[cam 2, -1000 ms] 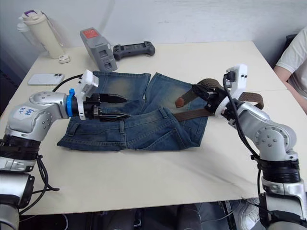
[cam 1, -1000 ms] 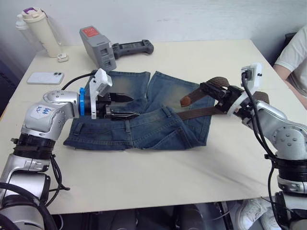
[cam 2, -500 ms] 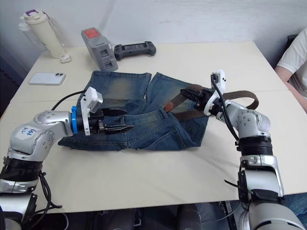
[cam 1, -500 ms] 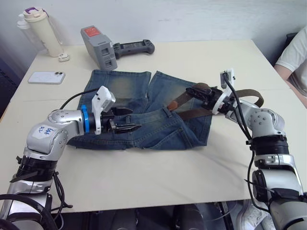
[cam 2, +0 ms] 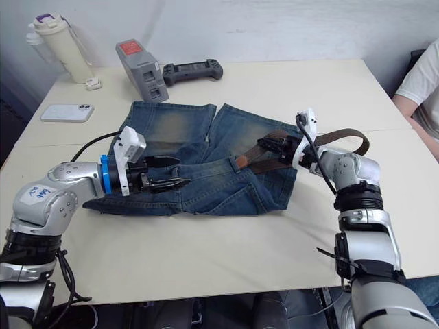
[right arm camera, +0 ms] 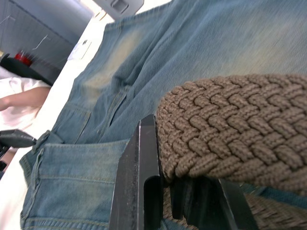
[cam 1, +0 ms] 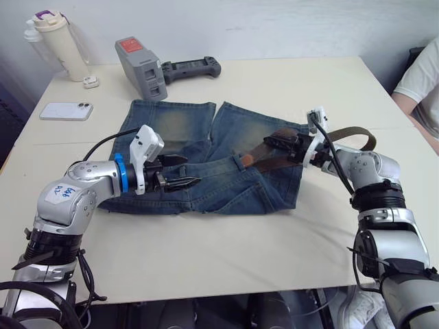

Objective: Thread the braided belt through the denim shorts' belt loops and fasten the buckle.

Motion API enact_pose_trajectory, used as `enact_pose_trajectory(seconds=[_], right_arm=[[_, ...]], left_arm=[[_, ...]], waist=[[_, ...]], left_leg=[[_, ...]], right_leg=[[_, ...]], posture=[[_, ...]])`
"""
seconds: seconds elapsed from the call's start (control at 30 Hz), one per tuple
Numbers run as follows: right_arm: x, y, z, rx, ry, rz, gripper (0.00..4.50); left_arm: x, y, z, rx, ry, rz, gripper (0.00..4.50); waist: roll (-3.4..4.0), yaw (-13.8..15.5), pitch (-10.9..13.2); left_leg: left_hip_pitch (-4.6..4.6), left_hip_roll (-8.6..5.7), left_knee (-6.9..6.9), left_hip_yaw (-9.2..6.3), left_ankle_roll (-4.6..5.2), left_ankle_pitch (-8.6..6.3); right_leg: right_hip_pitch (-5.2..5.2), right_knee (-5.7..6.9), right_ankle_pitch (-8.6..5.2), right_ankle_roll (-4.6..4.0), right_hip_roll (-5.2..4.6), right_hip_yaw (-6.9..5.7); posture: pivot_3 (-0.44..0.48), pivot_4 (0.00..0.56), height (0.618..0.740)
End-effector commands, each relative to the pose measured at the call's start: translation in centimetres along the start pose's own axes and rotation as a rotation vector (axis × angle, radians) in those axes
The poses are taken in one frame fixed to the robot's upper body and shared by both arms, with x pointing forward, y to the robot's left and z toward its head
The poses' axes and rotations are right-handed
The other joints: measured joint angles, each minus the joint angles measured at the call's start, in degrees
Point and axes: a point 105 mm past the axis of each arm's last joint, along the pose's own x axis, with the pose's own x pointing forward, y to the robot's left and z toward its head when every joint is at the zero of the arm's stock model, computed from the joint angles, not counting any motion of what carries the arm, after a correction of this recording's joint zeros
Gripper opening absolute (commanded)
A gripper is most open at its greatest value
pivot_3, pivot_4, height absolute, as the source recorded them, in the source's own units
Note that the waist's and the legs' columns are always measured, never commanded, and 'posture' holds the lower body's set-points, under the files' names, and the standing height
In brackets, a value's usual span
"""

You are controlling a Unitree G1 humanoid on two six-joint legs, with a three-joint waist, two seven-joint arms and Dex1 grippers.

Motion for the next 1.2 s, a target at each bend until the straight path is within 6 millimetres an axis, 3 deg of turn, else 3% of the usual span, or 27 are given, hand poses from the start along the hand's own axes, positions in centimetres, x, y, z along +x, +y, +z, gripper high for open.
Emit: enact_pose_trajectory(seconds=[0.03,0.23,0.37,0.63,0.8,1.07,1.2], right_arm=[[0.9,0.9,0.8,-0.002,-0.025,0.051,0.00],[3.3,1.5,1.0,0.016,-0.078,0.059,0.00],[3.7,2.0,1.1,0.025,-0.103,0.072,0.00],[4.5,3.8,-1.2,-0.003,-0.073,0.087,0.00],[5.2,3.2,-3.1,-0.076,-0.014,0.000,0.00],[5.9,4.6,-4.4,-0.134,0.010,-0.004,0.00],[5.4,4.9,-3.9,-0.127,-0.015,0.007,1.51]], left_arm=[[-0.1,-0.4,1.0,0.044,-0.041,0.008,4.36],[0.4,-1.1,0.7,0.017,-0.047,-0.003,4.36],[0.7,-1.2,0.6,-0.006,-0.042,0.007,4.36],[2.0,-1.2,0.4,-0.017,-0.022,0.001,4.36],[2.6,-1.3,0.8,-0.008,-0.031,-0.016,4.36],[2.8,-1.4,0.6,-0.004,-0.025,-0.021,4.36],[3.0,-1.4,0.5,0.000,-0.023,-0.022,4.50]], waist=[[0.00,-0.06,0.00],[0.00,-0.58,0.00],[0.00,-0.65,0.00],[0.02,-1.31,-0.02],[0.03,-1.34,-0.04],[0.01,-1.43,-0.05],[0.00,-1.41,-0.06]], left_leg=[[0.00,0.00,0.00,0.00,0.00,0.00],[0.00,0.01,-0.06,0.01,-0.03,0.02],[-0.01,0.01,-0.05,-0.01,-0.04,0.02],[0.00,0.00,-0.09,-0.06,-0.06,0.03],[0.00,0.01,-0.12,-0.06,-0.09,0.04],[0.00,0.01,-0.11,-0.06,-0.10,0.04],[0.00,0.01,-0.12,-0.06,-0.11,0.03]], right_leg=[[0.00,0.00,0.00,0.00,0.00,0.00],[-0.11,0.14,0.00,0.00,0.00,0.02],[-0.12,0.17,0.00,0.00,0.00,0.03],[-0.15,0.24,0.00,0.00,0.00,0.03],[-0.19,0.27,0.00,0.00,0.00,0.03],[-0.30,0.47,0.00,0.00,0.00,0.08],[-0.37,0.60,0.00,0.00,0.00,0.10]], posture=[[0.000,0.150,0.650],[0.000,0.150,0.650],[0.000,0.150,0.650],[0.000,0.150,0.650],[0.000,0.150,0.650],[0.000,0.150,0.650],[0.000,0.150,0.650]])
